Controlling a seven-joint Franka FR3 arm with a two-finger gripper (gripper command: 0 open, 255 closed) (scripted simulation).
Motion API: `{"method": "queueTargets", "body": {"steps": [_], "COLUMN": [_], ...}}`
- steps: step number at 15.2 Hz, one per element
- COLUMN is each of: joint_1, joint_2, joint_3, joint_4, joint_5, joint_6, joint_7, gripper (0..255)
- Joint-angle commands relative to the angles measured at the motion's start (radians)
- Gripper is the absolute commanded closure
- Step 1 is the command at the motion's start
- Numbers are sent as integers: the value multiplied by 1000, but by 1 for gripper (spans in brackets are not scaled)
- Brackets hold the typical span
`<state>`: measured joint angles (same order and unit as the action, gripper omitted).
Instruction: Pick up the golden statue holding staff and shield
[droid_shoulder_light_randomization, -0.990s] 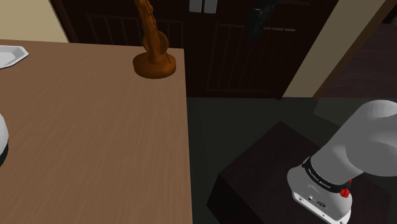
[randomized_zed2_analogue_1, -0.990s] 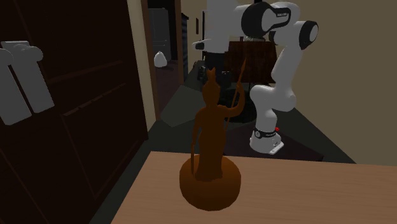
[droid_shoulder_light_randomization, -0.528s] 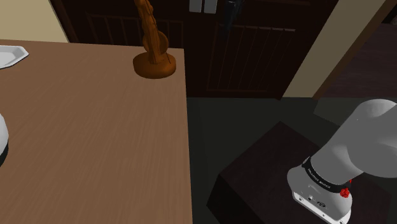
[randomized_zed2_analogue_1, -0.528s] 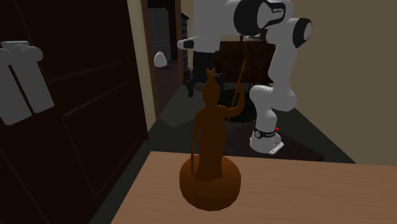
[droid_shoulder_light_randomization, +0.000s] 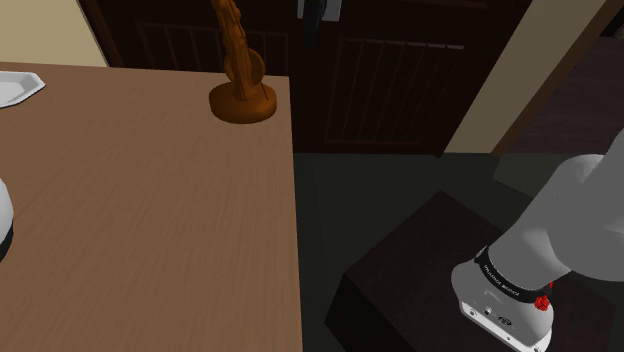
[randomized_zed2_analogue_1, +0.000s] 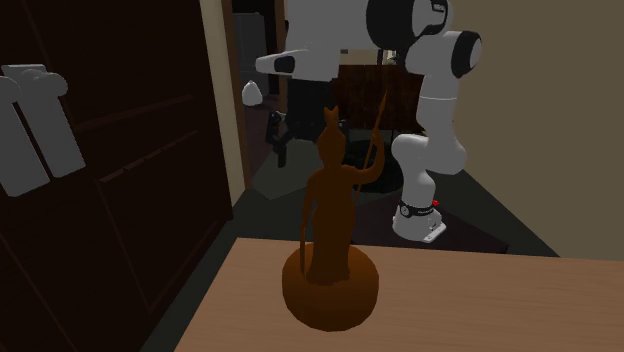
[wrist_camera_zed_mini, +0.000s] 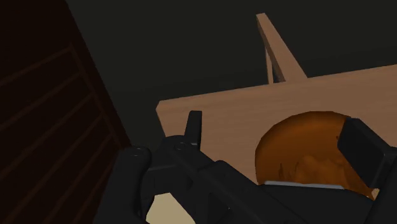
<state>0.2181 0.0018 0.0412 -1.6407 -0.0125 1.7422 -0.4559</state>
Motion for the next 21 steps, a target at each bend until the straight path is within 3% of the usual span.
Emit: {"method": "queueTargets", "body": {"steps": [1,8,17,18,21], "joint_1": [16,76,71,71,71], "joint_2": [61,287,253,252,249], "joint_3": [16,70,69,68,69], "joint_4": [82,408,257,254,251], "joint_5": [-1,-25,-21,-20,-20], "joint_6": [-14,-93,25,26,26], "joint_7": [-31,-126,-126,-127,-127], "gripper": [0,0,0,255,255]}}
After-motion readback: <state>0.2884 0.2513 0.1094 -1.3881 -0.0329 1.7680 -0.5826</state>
